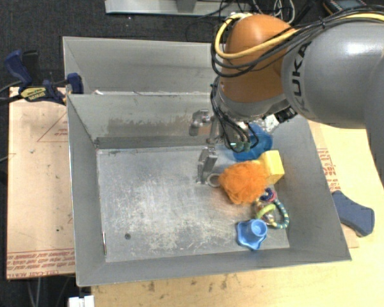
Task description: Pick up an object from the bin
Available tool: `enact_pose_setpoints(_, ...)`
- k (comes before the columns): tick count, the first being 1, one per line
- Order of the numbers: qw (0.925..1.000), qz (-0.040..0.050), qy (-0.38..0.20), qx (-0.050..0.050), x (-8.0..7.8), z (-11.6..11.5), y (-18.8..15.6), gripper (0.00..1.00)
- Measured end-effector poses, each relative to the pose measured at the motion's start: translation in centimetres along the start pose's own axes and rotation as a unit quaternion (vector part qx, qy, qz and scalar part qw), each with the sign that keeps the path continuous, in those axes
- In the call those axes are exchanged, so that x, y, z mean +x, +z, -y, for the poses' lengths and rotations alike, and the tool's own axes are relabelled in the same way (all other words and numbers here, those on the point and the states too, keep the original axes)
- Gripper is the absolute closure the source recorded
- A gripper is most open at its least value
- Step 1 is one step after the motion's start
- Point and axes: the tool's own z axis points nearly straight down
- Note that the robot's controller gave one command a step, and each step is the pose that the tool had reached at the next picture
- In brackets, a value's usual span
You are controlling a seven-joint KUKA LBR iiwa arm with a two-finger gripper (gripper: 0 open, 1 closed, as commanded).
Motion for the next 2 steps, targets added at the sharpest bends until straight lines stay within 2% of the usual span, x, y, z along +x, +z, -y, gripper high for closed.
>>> enact_pose_setpoints(1, 1.0000, 0.0038, 0.000, 0.000, -0.1, 0.0, -0.5, 0.00)
enact_pose_setpoints(2, 0.9975, 0.0074, -0.070, -0.001, 2.0, 2.3, 0.8, 0.00)
